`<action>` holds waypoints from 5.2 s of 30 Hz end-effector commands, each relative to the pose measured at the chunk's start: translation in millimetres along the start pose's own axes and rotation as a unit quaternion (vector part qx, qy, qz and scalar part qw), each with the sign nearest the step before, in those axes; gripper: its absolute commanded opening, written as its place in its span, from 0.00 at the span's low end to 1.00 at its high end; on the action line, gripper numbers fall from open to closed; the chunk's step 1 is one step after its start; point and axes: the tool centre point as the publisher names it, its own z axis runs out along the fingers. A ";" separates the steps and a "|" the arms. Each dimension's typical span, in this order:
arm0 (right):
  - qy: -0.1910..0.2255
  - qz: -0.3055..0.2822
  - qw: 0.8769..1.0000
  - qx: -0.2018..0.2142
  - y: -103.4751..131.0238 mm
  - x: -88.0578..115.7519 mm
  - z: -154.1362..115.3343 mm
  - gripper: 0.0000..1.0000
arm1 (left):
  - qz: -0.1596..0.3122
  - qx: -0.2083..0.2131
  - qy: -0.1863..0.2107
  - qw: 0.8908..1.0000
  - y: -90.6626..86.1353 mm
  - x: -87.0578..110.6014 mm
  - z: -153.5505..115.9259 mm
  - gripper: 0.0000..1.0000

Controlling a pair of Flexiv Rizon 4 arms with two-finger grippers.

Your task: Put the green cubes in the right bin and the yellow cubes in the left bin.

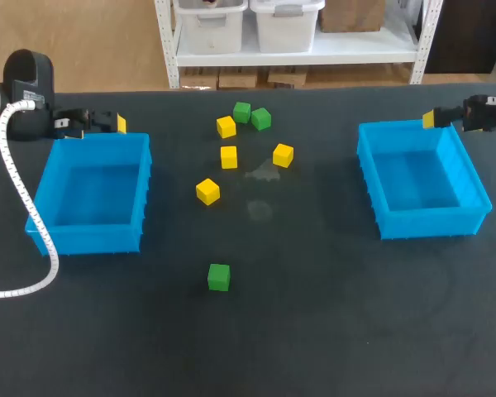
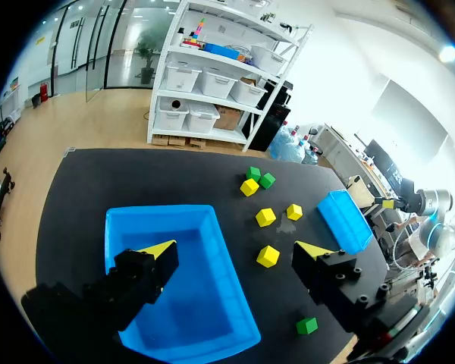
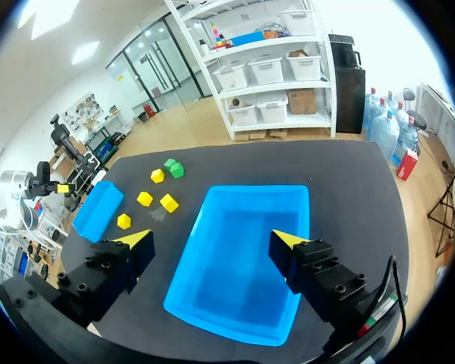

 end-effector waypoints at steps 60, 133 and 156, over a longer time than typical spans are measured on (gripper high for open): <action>0.272 -0.220 0.928 0.130 87.1 -108.6 273.6 1.00 | 0.001 0.006 -0.003 1.000 2.7 1.4 -0.2 1.00; 0.307 -0.200 0.908 0.202 90.6 -84.5 325.3 0.00 | 0.001 0.006 -0.003 1.000 2.7 1.4 -0.2 1.00; 0.209 -0.138 0.945 0.210 20.9 -61.6 134.2 0.00 | 0.001 0.006 -0.003 1.000 2.7 1.4 -0.2 1.00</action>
